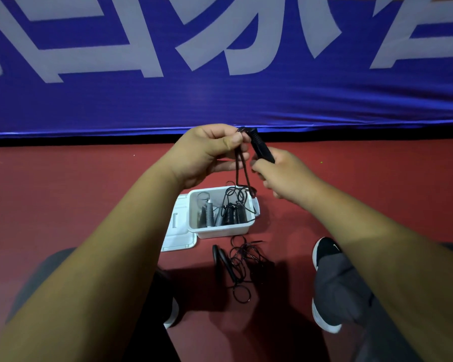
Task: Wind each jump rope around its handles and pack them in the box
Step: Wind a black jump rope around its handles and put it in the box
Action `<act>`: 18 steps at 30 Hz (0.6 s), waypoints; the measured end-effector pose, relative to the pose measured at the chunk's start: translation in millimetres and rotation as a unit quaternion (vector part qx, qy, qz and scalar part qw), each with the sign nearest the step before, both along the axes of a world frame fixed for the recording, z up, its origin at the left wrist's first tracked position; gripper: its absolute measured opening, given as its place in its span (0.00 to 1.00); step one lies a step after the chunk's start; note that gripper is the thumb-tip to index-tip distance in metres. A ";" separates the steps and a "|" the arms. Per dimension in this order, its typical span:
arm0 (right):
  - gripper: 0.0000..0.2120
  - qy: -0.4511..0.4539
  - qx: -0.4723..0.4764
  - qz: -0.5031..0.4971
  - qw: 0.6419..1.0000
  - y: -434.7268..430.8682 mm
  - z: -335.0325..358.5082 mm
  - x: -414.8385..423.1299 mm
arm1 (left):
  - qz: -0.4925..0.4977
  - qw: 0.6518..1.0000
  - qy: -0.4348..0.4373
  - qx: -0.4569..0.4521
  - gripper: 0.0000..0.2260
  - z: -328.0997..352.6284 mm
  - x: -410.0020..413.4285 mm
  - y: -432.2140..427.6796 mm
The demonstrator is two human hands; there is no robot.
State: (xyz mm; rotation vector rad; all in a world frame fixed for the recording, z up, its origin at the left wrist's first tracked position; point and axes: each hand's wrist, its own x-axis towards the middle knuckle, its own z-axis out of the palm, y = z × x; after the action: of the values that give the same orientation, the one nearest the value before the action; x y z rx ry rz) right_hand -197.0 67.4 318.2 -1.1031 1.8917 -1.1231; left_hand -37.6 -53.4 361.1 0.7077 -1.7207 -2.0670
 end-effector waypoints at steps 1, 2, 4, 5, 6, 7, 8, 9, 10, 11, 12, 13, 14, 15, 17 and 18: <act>0.06 -0.013 -0.003 -0.001 1.000 -1.0 0.3 0.0 | 0.015 1.000 0.005 0.005 0.05 0.6 -2.3 2.2; 0.08 -0.025 -0.007 -0.003 1.000 -1.6 1.9 -0.1 | 0.031 0.999 0.011 0.011 0.05 1.4 -4.5 4.5; 0.13 -0.043 -0.022 -0.007 0.999 -2.6 5.0 -1.5 | 0.058 0.998 0.027 0.028 0.05 3.5 -8.0 7.4; 0.16 -0.055 -0.034 -0.007 0.998 -2.8 6.0 -2.4 | 0.068 0.996 0.036 0.037 0.05 4.7 -9.2 8.4; 0.17 -0.069 -0.048 -0.002 0.996 -2.3 7.2 -2.7 | 0.077 0.995 0.045 0.047 0.05 5.6 -10.5 8.9; 0.17 -0.087 -0.061 0.006 0.994 -2.0 7.1 -3.0 | 0.085 0.993 0.054 0.058 0.05 6.2 -11.8 9.1; 0.17 -0.105 -0.071 0.018 0.992 -0.9 7.6 -1.8 | 0.093 0.991 0.062 0.069 0.05 6.4 -13.4 9.4; 0.18 -0.115 -0.074 0.031 0.990 0.2 6.9 -0.8 | 0.100 0.990 0.068 0.077 0.05 6.5 -15.0 10.1; 0.19 -0.109 -0.070 0.039 0.991 0.5 5.2 0.4 | 0.106 0.989 0.071 0.081 0.05 6.4 -16.9 11.0; 0.21 -0.095 -0.064 0.043 0.992 0.2 2.3 1.8 | 0.110 0.988 0.071 0.082 0.05 6.2 -18.8 12.3; 0.22 -0.083 -0.057 0.041 0.994 -0.5 -0.1 3.8 | 0.113 0.988 0.070 0.081 0.05 5.6 -20.8 13.4; 0.21 -0.076 -0.058 0.035 0.995 -1.7 -2.9 5.5 | 0.113 0.988 0.068 0.078 0.05 5.3 -22.4 14.3; 0.19 -0.076 -0.065 0.027 0.995 -3.1 -5.4 7.1 | 0.112 0.989 0.065 0.073 0.06 4.8 -24.0 15.3; 0.17 -0.073 -0.074 0.022 0.994 -4.6 -8.0 8.0 | 0.109 0.990 0.063 0.068 0.06 4.5 -25.2 16.1; 0.14 -0.052 -0.077 0.015 0.996 -7.2 -11.0 8.9 | 0.108 0.990 0.061 0.063 0.07 4.3 -27.0 17.2; 0.12 -0.039 -0.071 0.010 0.997 -7.9 -11.3 9.4 | 0.109 0.990 0.060 0.063 0.07 4.2 -27.6 17.6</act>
State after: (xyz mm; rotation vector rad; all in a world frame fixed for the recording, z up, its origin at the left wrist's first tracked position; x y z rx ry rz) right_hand -187.7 59.5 306.9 -1.1358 1.7594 -1.2866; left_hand -65.2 -35.7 365.3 0.7562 -1.3918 -2.0347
